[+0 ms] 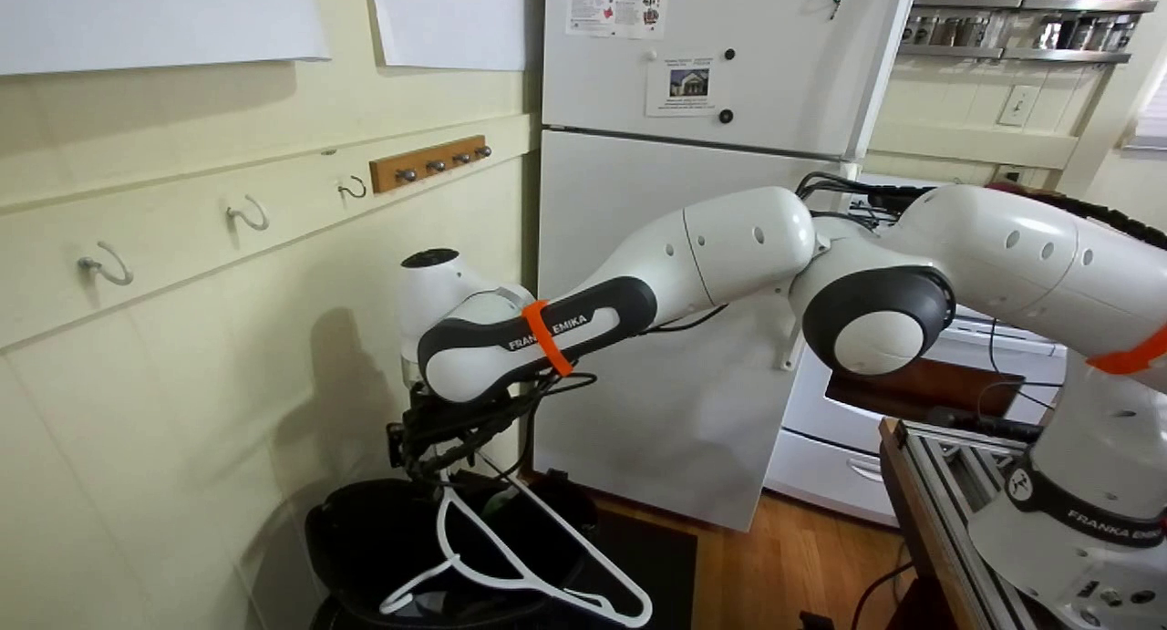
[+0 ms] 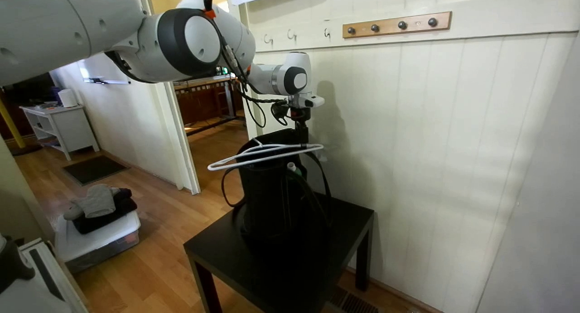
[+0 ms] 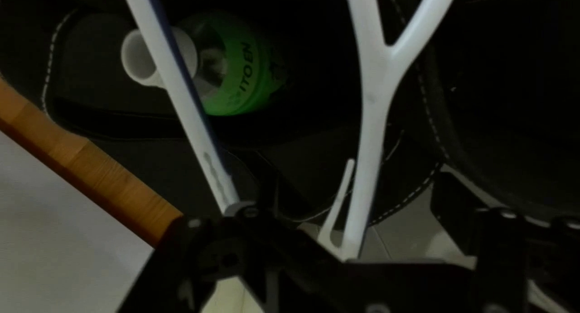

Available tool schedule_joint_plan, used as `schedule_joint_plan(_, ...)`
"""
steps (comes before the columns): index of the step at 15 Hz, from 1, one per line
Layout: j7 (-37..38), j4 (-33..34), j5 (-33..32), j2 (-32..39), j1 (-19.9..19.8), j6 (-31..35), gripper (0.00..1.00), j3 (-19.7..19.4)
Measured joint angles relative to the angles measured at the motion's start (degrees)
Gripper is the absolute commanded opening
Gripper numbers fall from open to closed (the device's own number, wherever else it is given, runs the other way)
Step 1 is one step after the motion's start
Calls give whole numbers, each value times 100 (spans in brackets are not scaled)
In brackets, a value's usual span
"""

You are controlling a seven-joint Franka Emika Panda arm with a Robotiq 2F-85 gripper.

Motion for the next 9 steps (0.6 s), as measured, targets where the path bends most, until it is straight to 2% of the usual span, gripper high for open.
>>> schedule_joint_plan(1, 0, 0, 1, 0, 0, 34, 100, 0)
schedule_joint_plan(2, 0, 1, 1, 0, 0, 60, 75, 0)
schedule_joint_plan(3, 0, 1, 1, 0, 0, 80, 73, 0)
schedule_joint_plan(9, 0, -4, 1, 8, -14, 120, 27, -2)
